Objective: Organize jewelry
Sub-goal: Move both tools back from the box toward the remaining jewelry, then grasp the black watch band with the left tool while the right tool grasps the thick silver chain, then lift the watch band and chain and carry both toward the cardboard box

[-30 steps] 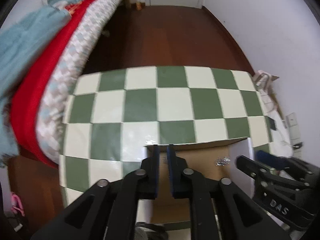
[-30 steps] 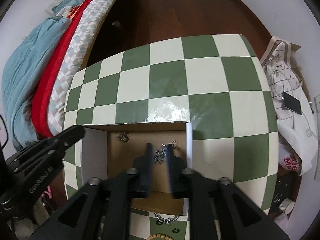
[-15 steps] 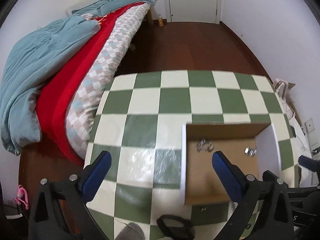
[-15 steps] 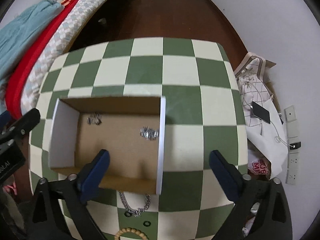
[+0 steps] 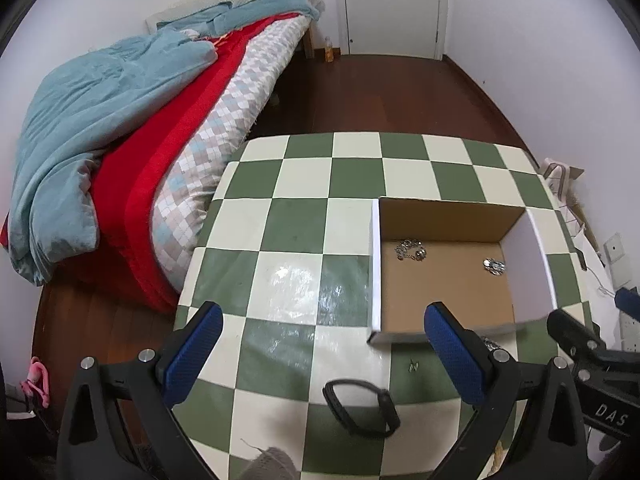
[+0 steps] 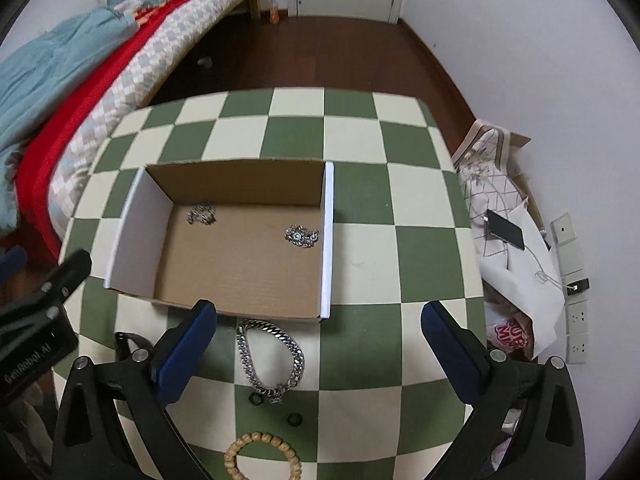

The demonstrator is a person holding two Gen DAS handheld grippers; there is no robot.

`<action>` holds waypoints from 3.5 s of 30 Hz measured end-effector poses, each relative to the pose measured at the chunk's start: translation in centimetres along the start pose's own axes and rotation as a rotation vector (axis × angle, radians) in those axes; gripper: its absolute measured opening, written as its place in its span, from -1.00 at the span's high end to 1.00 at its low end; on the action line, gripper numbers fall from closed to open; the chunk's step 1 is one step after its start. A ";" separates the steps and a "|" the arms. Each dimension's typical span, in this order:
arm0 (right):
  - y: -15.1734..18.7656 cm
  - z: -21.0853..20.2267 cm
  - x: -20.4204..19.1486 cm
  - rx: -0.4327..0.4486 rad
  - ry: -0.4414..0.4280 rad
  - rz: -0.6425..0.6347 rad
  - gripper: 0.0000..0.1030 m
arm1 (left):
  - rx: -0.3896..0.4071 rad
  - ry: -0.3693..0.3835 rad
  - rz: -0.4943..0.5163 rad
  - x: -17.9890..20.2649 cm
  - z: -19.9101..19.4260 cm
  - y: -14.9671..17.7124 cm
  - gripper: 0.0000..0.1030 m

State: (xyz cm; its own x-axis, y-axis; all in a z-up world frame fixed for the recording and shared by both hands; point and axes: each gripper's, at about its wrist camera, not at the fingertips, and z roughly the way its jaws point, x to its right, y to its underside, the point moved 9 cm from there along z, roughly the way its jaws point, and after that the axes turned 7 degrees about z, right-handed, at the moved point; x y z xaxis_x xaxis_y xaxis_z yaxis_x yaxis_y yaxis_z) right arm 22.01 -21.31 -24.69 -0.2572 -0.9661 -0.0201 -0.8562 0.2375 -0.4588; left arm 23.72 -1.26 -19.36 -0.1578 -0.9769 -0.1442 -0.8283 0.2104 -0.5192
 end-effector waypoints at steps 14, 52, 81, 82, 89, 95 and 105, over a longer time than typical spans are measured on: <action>1.5 -7.9 -0.2 0.161 0.010 0.014 -1.00 | 0.133 -0.002 -0.005 -1.0 -7.5 1.0 -1.00; 10.2 8.2 3.2 -0.108 -0.035 0.069 0.84 | -0.147 -0.100 -0.066 -3.3 4.0 10.8 -0.96; 11.5 6.6 7.8 -0.086 -0.070 0.170 0.76 | -0.163 0.004 0.160 3.8 5.7 11.4 0.89; 11.4 6.6 7.6 -0.087 -0.070 0.165 0.85 | -0.160 0.004 0.161 3.6 5.7 11.3 0.90; 11.2 4.9 6.9 -0.043 -0.169 0.237 0.94 | -0.120 0.012 0.151 3.6 4.2 10.2 0.93; 9.5 1.0 6.7 0.040 -0.212 0.252 0.94 | -0.071 0.027 0.140 3.9 2.2 8.8 0.93; 6.7 -3.3 5.4 0.116 -0.229 0.204 0.95 | 0.035 0.039 0.121 4.5 -2.4 4.9 0.93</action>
State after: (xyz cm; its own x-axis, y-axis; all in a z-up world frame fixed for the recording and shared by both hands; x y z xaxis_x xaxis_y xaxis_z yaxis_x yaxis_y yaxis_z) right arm 13.42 -24.60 -24.97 -0.2999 -0.9004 -0.3153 -0.7369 0.4286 -0.5229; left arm 17.66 -4.76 -20.49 -0.2772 -0.9447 -0.1752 -0.7826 0.3278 -0.5293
